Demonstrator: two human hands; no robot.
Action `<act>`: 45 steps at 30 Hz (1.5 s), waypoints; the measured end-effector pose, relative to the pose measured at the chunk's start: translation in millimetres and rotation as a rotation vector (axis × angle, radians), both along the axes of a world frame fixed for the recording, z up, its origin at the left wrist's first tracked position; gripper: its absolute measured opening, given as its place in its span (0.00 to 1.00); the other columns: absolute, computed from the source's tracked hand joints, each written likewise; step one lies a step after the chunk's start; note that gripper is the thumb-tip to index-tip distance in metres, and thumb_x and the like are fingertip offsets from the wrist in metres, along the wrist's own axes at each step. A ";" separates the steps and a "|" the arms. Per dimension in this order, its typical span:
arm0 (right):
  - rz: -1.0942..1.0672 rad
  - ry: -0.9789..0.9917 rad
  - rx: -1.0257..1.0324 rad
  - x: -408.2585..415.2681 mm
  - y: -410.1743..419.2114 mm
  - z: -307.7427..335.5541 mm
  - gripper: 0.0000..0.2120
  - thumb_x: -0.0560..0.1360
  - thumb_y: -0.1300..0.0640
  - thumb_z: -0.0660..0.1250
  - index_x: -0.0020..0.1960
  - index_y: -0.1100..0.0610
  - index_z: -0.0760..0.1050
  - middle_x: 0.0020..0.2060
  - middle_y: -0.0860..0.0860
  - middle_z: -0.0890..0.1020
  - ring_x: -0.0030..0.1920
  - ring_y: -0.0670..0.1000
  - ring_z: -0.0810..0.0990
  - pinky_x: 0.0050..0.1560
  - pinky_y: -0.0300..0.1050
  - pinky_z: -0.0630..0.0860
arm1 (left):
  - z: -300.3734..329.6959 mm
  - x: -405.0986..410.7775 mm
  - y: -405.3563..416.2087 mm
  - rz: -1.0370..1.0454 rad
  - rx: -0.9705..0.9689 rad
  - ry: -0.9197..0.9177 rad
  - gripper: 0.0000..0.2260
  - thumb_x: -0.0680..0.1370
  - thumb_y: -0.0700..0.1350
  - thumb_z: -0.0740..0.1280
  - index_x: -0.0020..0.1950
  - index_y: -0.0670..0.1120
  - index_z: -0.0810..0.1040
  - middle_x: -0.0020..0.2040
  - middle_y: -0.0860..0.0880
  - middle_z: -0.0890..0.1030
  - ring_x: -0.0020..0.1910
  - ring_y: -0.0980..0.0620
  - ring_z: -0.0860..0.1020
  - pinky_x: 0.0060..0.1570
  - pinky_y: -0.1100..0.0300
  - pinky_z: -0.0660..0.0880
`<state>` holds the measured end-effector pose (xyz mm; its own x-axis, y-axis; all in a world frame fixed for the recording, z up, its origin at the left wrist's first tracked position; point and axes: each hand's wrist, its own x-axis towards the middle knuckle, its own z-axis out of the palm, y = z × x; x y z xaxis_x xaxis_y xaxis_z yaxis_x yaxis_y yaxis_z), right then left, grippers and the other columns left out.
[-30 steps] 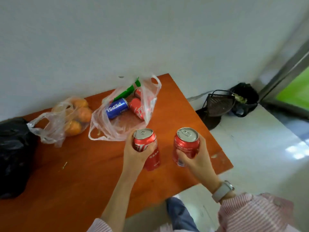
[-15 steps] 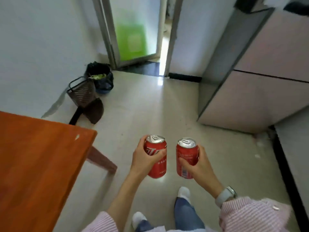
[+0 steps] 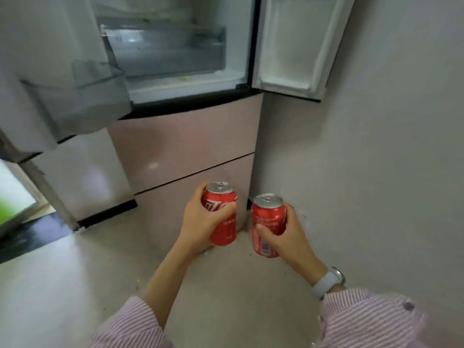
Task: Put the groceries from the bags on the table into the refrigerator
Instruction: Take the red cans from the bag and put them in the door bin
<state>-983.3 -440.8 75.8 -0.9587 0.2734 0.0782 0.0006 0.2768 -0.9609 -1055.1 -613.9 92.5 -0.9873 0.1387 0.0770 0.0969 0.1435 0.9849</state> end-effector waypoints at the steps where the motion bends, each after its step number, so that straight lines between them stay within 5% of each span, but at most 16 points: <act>1: -0.025 0.040 -0.001 -14.8 16.8 13.9 0.28 0.67 0.61 0.73 0.59 0.45 0.63 0.52 0.45 0.75 0.50 0.41 0.77 0.48 0.33 0.73 | 16.9 -18.5 17.6 -0.022 0.013 0.037 0.28 0.65 0.44 0.77 0.62 0.48 0.71 0.52 0.51 0.78 0.47 0.57 0.78 0.43 0.68 0.72; 8: -0.136 0.278 0.069 -125.5 107.4 117.8 0.27 0.68 0.60 0.73 0.60 0.47 0.63 0.52 0.45 0.75 0.51 0.43 0.76 0.49 0.39 0.74 | 138.7 -144.0 108.5 -0.119 0.162 0.273 0.25 0.68 0.41 0.74 0.61 0.51 0.69 0.53 0.52 0.77 0.49 0.57 0.77 0.47 0.60 0.75; 19: -0.239 0.695 0.382 -325.8 192.2 343.5 0.24 0.69 0.50 0.71 0.60 0.48 0.65 0.47 0.38 0.74 0.46 0.37 0.75 0.42 0.31 0.70 | 351.1 -341.2 186.9 -0.203 0.496 0.683 0.23 0.70 0.44 0.71 0.62 0.53 0.67 0.52 0.58 0.75 0.50 0.58 0.76 0.46 0.62 0.75; 23: -0.334 0.747 0.417 -383.2 213.3 404.4 0.28 0.67 0.44 0.70 0.62 0.53 0.66 0.49 0.44 0.77 0.49 0.44 0.77 0.49 0.44 0.76 | 404.6 -400.5 216.0 -0.271 0.500 0.717 0.23 0.70 0.46 0.72 0.62 0.53 0.68 0.52 0.56 0.76 0.50 0.58 0.76 0.46 0.60 0.75; 28: -0.405 0.628 0.563 -431.6 236.1 421.1 0.31 0.67 0.46 0.71 0.64 0.54 0.62 0.52 0.48 0.76 0.52 0.50 0.78 0.55 0.50 0.76 | 409.1 -459.9 258.7 -0.288 0.359 0.667 0.21 0.68 0.46 0.74 0.57 0.52 0.72 0.50 0.54 0.79 0.50 0.53 0.78 0.50 0.56 0.76; 32: -0.435 0.508 0.698 -453.8 244.1 406.5 0.29 0.67 0.46 0.70 0.63 0.54 0.63 0.47 0.47 0.75 0.45 0.49 0.77 0.47 0.43 0.75 | 389.4 -484.1 274.9 -0.215 0.077 0.716 0.24 0.64 0.55 0.76 0.58 0.52 0.76 0.52 0.51 0.81 0.50 0.51 0.79 0.53 0.51 0.77; 36: -0.489 0.414 0.813 -467.0 252.3 399.5 0.29 0.61 0.39 0.68 0.56 0.54 0.68 0.49 0.49 0.78 0.46 0.50 0.79 0.49 0.49 0.79 | 388.1 -490.0 281.5 -0.173 -0.108 0.773 0.24 0.63 0.59 0.75 0.55 0.51 0.76 0.49 0.52 0.81 0.45 0.53 0.80 0.47 0.55 0.79; 41: -0.510 0.342 0.896 -468.6 259.6 402.8 0.34 0.67 0.44 0.69 0.66 0.58 0.61 0.58 0.56 0.75 0.55 0.57 0.76 0.56 0.54 0.75 | 382.9 -489.2 292.2 -0.109 -0.187 0.843 0.24 0.67 0.58 0.73 0.57 0.47 0.76 0.47 0.51 0.79 0.41 0.55 0.77 0.35 0.67 0.72; 45: -0.556 0.348 1.006 -466.8 260.7 403.5 0.25 0.68 0.43 0.67 0.58 0.56 0.68 0.52 0.56 0.76 0.51 0.56 0.76 0.50 0.48 0.75 | 378.3 -484.1 299.7 -0.048 -0.146 0.893 0.29 0.69 0.55 0.72 0.66 0.46 0.70 0.58 0.47 0.77 0.49 0.54 0.75 0.44 0.67 0.70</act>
<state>-1450.1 -180.1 479.2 -0.6143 0.3107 0.7253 0.1412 0.9477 -0.2863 -1539.1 -314.2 470.7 -0.5617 0.2469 0.7897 0.8251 0.2371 0.5127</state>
